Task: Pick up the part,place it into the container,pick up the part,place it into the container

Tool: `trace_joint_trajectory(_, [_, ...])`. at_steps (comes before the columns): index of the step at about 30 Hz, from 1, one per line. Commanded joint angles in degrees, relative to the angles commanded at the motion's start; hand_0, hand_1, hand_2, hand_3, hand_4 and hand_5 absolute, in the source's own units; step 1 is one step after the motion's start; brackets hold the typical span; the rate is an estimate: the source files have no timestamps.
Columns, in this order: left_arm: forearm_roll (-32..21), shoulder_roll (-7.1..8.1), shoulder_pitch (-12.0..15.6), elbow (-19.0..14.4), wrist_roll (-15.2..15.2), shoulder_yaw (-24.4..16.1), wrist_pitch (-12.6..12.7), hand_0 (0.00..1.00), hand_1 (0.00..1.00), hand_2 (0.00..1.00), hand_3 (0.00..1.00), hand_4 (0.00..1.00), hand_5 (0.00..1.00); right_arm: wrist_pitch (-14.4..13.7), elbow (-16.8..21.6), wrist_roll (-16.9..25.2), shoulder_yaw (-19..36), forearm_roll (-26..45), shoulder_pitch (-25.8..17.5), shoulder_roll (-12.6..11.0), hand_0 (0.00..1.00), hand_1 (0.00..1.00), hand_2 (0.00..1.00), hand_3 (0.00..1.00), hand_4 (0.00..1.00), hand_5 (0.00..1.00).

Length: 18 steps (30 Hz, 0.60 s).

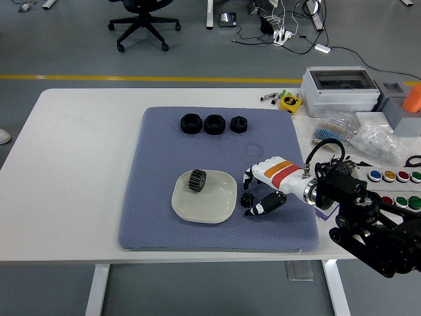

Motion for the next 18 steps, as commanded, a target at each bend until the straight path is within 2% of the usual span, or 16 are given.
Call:
trace_joint_trajectory(2, [-0.07,-0.02,-0.03,0.00,-0.02,0.05,-0.01,0.619,0.622,0.687,0.754,0.784,0.739,-0.09,-0.49,-0.03,-0.08,0.20,-0.12,0.05,0.313,0.502,0.579,0.540,0.992,0.499])
trace_joint_trajectory(3, [-0.05,-0.02,-0.04,0.00,-0.02,0.04,-0.02,0.619,0.621,0.688,0.753,0.781,0.740,-0.14,-0.60,0.01,-0.11,0.24,-0.15,0.07,0.292,0.484,0.548,0.528,0.952,0.494])
trace_joint_trajectory(8, [0.38,-0.04,-0.09,0.00,0.05,-0.17,-0.12,0.619,0.621,0.688,0.753,0.781,0.740,-1.31,-0.80,0.40,-0.32,1.01,-0.22,0.27,0.292,0.484,0.548,0.528,0.952,0.494])
trace_joint_trajectory(9, [0.41,-0.04,-0.10,0.00,0.06,-0.18,-0.13,0.620,0.621,0.687,0.753,0.780,0.740,-1.44,-0.80,0.45,-0.33,1.08,-0.22,0.28,0.232,0.434,0.527,0.530,0.825,0.574])
trace_joint_trajectory(14, [0.52,-0.07,-0.12,0.00,-0.01,-0.38,-0.11,0.620,0.621,0.687,0.753,0.780,0.740,-1.95,-0.83,0.80,-0.43,1.48,-0.26,0.24,0.232,0.434,0.527,0.530,0.825,0.574])
trace_joint_trajectory(15, [0.57,-0.07,-0.13,0.00,0.00,-0.39,-0.14,0.620,0.620,0.686,0.753,0.780,0.742,-2.21,-0.87,0.85,-0.43,1.64,-0.28,0.27,0.174,0.383,0.507,0.521,0.806,0.606])
trace_joint_trajectory(18, [0.57,-0.07,-0.16,0.00,-0.02,-0.36,-0.16,0.620,0.620,0.686,0.753,0.780,0.742,-2.65,-0.86,0.83,-0.49,1.68,-0.28,0.34,0.174,0.383,0.507,0.521,0.806,0.606])
